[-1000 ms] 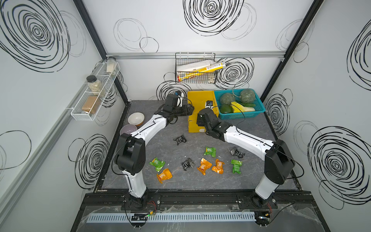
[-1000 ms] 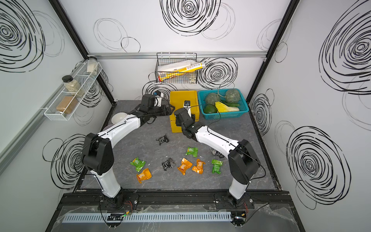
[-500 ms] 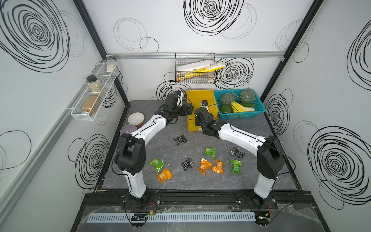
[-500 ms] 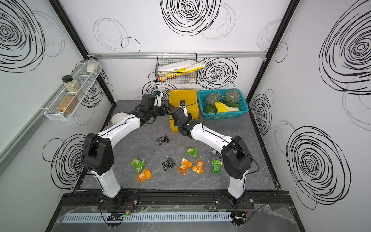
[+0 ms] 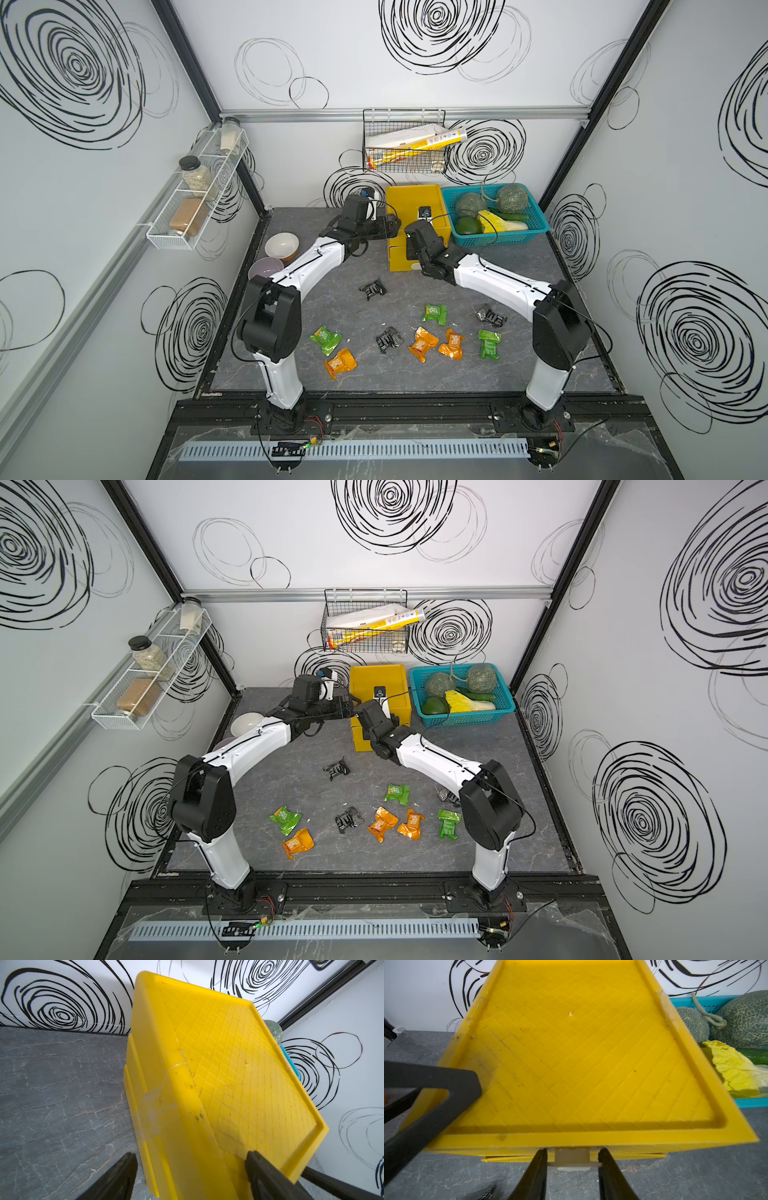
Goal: Place the cookies into the drawer by color
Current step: Open the drawer in the storage box.
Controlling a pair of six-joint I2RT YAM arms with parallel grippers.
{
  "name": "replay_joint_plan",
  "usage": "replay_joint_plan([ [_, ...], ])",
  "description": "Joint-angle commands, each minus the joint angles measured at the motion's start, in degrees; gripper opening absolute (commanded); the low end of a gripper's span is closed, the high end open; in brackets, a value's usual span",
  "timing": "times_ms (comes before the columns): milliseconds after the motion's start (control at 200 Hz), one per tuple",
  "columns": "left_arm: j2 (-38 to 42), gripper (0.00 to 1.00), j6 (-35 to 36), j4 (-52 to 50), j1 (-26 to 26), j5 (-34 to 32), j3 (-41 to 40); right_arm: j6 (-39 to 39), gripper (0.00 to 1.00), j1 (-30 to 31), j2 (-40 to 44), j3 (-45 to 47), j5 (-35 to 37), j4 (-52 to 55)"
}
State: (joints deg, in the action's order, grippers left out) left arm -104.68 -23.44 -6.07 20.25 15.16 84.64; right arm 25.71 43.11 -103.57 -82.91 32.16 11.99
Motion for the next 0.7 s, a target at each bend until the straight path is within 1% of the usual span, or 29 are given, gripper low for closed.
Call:
replay_joint_plan([
  [0, -1.38, 0.88, 0.59, -3.15, 0.76, 0.22, -1.50, -0.07, 0.29, -0.40, 1.68, 0.62, -1.54, -0.92],
  [325, -1.04, 0.88, 0.60, -3.08, 0.76, 0.05, -1.58, 1.89, 0.26, -0.18, 6.57, 5.94, -5.12, -1.91],
  [606, -0.76, 0.88, 0.52, -2.99, 0.76, 0.05, -1.67, 1.88, 0.26, 0.72, 9.19, 8.81, -5.42, -1.44],
  [626, -0.77, 0.88, 0.53, -3.00, 0.76, 0.05, -1.67, 3.27, 0.26, 0.83, 9.42, 9.06, -5.52, -1.46],
  [691, -0.61, 0.88, 0.42, -3.07, 0.76, 0.05, -1.67, 3.61, 0.26, 1.37, 10.17, 9.84, -5.64, -1.29],
])
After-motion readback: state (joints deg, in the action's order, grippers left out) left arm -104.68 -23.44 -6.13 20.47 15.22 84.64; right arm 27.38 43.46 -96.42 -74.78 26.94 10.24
